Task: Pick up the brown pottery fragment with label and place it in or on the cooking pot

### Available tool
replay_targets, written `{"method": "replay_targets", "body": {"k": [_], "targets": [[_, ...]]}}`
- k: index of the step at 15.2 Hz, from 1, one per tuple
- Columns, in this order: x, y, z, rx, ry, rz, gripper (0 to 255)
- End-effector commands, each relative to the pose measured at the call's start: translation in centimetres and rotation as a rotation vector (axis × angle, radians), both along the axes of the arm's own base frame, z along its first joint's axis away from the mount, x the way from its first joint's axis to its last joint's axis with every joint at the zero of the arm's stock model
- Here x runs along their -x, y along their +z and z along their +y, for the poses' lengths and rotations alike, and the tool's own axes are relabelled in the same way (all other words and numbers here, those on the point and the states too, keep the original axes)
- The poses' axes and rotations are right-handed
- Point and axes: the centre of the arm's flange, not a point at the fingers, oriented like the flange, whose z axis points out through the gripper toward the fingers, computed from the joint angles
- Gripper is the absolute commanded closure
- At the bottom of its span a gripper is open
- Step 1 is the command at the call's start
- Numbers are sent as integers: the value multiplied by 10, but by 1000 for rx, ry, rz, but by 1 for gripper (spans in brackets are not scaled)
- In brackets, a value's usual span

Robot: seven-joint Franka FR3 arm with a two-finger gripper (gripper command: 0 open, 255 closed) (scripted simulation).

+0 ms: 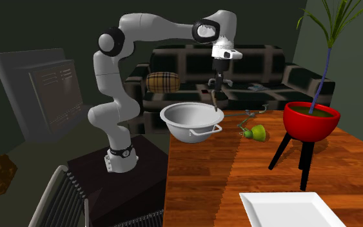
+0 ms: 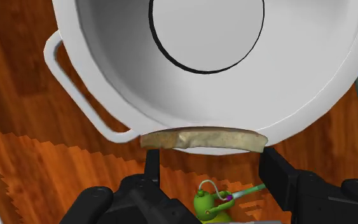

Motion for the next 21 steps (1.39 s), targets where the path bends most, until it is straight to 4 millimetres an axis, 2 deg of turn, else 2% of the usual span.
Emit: {"method": "replay_targets", "body": {"k": [1,7,8,21], "targets": [[24,-3,-8,-3,-2,1,255],[100,0,-28,-3,-2,1,255],[108,0,-30,-3,-2,1,255],[108,-69,-30,-3,-2,1,255]]}}
